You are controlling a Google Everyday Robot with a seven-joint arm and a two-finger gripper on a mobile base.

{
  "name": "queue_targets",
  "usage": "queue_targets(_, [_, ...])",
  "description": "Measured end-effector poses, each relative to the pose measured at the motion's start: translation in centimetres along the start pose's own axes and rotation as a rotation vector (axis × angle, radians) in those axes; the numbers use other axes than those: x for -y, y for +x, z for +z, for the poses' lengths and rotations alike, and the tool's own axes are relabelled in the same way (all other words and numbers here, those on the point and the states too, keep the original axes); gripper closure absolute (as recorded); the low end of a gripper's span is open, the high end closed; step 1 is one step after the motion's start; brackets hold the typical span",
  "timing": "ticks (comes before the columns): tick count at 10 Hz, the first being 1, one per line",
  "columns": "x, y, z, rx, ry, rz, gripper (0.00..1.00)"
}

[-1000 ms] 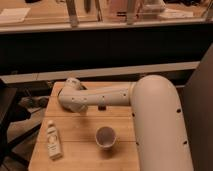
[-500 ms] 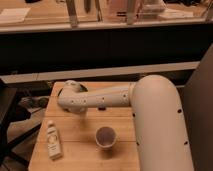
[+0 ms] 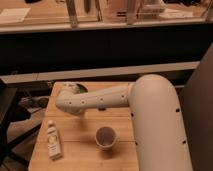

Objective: Push the ceramic bowl across the table

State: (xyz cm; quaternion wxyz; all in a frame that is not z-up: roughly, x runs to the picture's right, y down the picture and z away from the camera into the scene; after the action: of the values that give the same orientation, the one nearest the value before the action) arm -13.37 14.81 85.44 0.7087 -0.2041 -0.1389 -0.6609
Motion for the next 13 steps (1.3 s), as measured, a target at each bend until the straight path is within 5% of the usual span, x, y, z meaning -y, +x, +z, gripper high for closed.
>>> queue_targets(4, [-0.9, 1.2, -0.5, 0.015, 0.044, 0.040, 0.95])
queue_targets(7, [-5.0, 4.4, -1.0, 0.024, 0.098, 0.126, 0.95])
queue_targets(10, [-7.3, 7.2, -0.6, 0.023, 0.119, 0.176, 0.95])
queue_targets(13, [-7.0, 9.4, -0.2, 0.007, 0.116, 0.156, 0.95])
